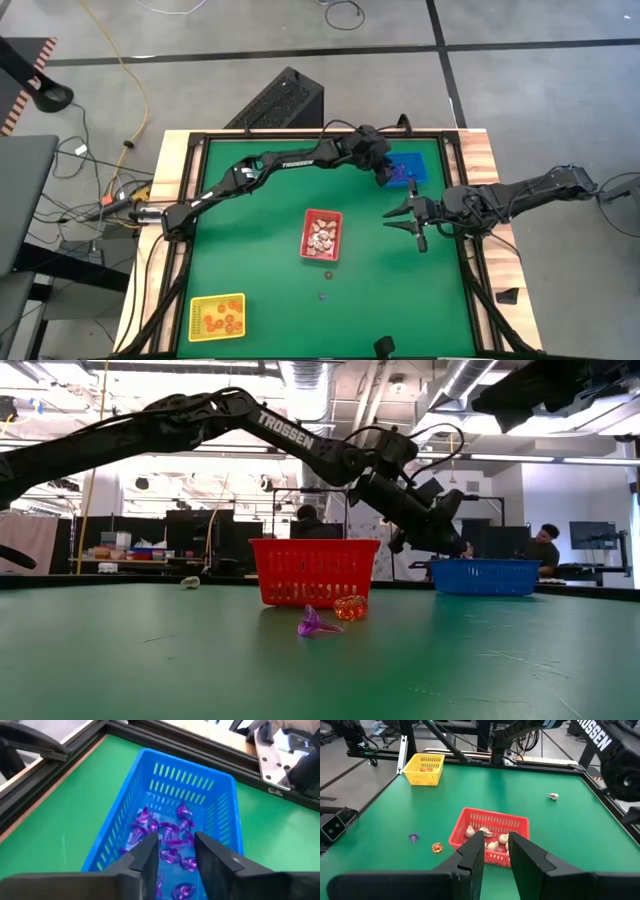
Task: Sort Halloween decoration
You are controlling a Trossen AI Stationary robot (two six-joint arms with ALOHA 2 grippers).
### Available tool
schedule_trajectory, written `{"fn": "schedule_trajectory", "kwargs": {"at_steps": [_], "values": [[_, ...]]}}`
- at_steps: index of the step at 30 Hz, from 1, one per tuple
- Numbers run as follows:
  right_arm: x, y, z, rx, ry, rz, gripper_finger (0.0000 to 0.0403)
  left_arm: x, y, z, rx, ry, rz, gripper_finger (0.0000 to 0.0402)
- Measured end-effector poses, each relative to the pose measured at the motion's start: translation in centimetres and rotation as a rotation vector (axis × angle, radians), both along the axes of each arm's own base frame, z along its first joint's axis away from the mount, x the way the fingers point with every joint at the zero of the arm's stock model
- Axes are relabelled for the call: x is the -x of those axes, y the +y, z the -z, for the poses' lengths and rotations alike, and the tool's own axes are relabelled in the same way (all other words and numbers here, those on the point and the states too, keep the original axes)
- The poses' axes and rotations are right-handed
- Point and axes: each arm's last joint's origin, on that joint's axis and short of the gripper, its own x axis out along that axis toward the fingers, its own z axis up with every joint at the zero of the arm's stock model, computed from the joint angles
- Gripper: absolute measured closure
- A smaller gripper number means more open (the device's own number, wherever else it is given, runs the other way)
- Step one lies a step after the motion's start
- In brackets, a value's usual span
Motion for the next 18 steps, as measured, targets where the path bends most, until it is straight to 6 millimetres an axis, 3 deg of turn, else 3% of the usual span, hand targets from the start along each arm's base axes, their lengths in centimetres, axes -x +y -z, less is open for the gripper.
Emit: {"fn": "schedule_trajectory", "kwargs": {"at_steps": [4,9,14,18], "values": [[0.0,0.0,-0.1,-0.009,-0.005,0.002,0.0284,0.9,0.1,-2.2,0.013,0.044,0.051,0.0267],[0.0,0.1,-0.2,-0.035,-0.009,0.004,0.0284,3.9,-1.1,-8.2,-0.057,0.203,0.042,0.0261],[0.1,0.4,-0.6,-0.048,-0.029,-0.016,0.0284,8.5,-4.2,-13.5,-0.179,0.481,0.015,0.0260],[0.2,0.7,-0.8,-0.057,-0.047,-0.039,0.0284,12.0,-7.9,-15.8,-0.109,0.688,0.130,0.0260]]}}
